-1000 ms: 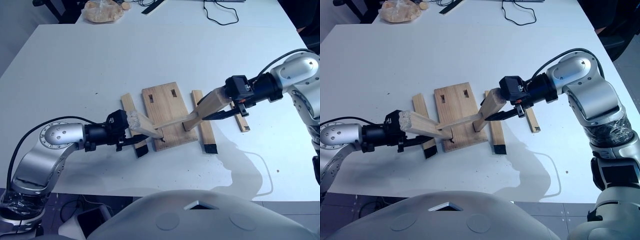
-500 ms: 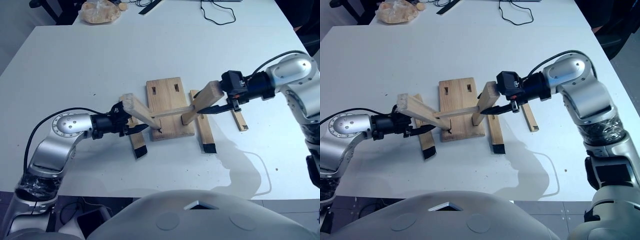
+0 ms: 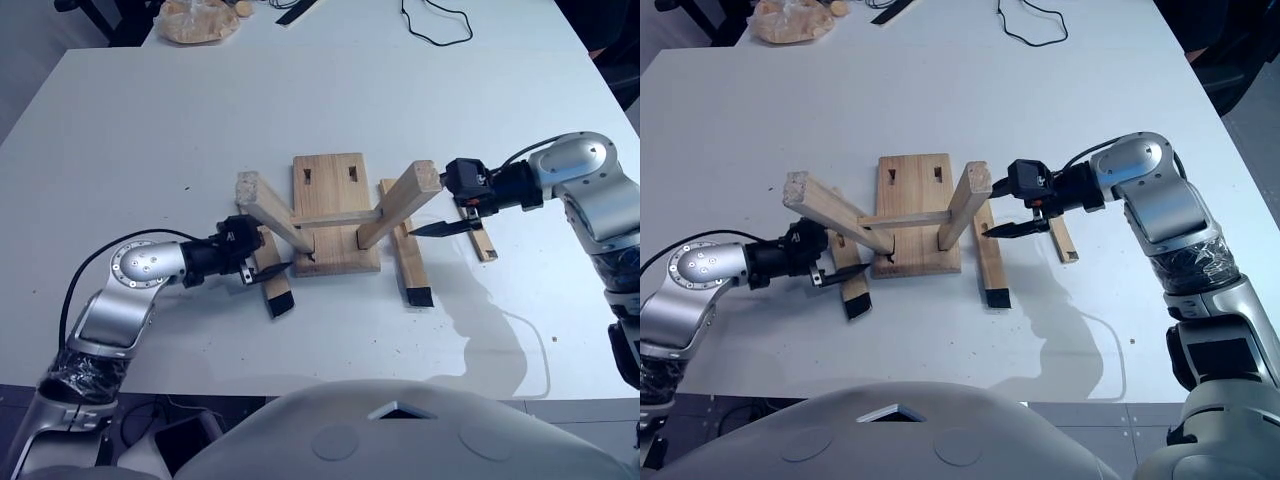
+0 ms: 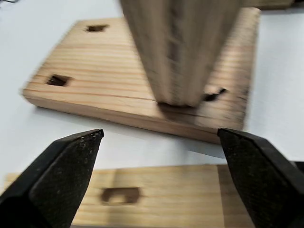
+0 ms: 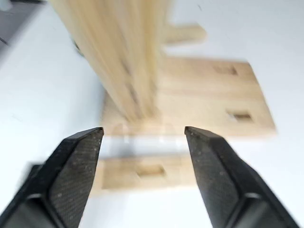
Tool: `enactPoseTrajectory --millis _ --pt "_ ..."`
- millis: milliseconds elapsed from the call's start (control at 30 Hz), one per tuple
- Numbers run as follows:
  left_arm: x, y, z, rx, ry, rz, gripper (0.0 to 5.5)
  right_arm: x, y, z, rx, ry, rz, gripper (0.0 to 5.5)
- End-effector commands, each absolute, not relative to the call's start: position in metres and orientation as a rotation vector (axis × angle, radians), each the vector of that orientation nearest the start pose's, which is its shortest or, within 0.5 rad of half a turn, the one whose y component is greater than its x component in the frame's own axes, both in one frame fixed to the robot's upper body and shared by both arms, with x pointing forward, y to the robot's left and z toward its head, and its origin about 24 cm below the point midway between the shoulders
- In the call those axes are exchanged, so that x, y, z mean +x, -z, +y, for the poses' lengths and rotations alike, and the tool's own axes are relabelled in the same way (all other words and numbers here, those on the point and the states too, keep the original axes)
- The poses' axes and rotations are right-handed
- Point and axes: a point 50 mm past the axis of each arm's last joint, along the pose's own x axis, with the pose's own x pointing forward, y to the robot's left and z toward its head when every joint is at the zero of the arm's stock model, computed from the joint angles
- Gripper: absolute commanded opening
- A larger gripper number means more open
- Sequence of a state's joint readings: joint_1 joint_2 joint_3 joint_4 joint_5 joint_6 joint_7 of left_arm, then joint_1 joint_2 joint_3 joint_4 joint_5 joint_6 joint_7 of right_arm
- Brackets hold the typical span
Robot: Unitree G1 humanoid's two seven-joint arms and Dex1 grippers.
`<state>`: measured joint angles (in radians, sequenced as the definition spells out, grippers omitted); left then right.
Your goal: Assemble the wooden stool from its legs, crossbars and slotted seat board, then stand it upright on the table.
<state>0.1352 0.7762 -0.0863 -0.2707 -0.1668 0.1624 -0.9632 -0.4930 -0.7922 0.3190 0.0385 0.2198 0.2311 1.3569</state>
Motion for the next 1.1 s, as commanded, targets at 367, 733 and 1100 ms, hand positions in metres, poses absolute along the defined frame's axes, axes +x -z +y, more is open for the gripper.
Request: enactPoseTrajectory --millis 367,733,1100 --pt "0.191 -0.039 0.25 0.604 1.056 0.543 4.46 0.274 -0.066 -0.155 -0.481 -1.35 0.388 3.15" --pt "0.2 -0.026 0.286 0.58 0.908 0.59 4.46 0.282 -0.04 -0.205 -0.629 -1.19 0.475 3.15" --pt "0.245 -0.068 0.266 0.304 0.815 0.322 4.46 0.29 -0.077 -0.221 -0.666 -1.118 0.343 3.15"
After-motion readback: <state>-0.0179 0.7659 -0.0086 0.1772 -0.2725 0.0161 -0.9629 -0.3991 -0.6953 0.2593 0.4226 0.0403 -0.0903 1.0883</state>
